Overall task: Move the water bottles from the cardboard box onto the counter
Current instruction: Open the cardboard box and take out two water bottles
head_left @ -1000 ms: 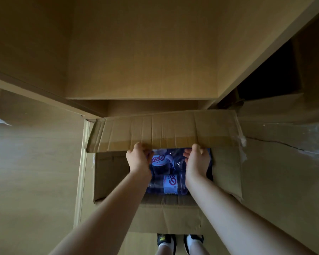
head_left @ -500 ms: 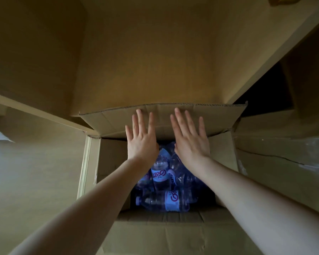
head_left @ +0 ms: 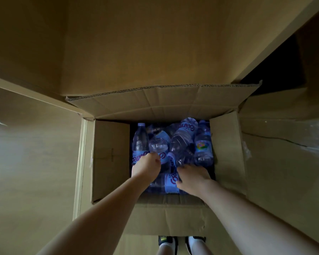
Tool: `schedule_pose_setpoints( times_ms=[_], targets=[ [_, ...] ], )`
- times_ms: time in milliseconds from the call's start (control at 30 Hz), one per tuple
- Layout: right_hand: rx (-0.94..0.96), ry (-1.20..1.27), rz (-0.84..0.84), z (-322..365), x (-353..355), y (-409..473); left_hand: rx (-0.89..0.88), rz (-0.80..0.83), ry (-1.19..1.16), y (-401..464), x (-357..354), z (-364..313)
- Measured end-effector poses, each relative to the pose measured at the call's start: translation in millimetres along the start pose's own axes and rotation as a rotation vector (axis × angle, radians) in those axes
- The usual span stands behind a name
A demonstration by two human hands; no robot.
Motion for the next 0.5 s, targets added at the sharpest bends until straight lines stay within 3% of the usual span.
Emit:
schedule_pose_setpoints(
  times_ms=[67,167,333,500],
  targets=[
    [0.012,-0.001,0.079,3.9,-23.1,2.1,0.117,0.072,-0.136,-1.8,-22.2,10.1],
    [0.021,-0.036,0.045,8.0,-43.7,10.7,0.182,0.148,-0.105,-4.1,-51.5,20.5],
    [0.019,-0.080,-0.001,7.3,-51.7,26.5,0.277,0.075,-0.200,-5.1,-68.1,34.0],
    [0.094,0.074,-0.004,13.7,-32.8,21.5,0.443,0.017,-0.452,-15.8,-59.6,43.7]
  ],
)
Point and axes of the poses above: each hand's wrist, its own y-axis towards the middle knuckle, its own x-axis out of the back of the hand, z = x × y, the point moved 3 cm from there along y, towards the middle knuckle, and after that the axes turned 2 degrees about -z, right-handed, at the moved point
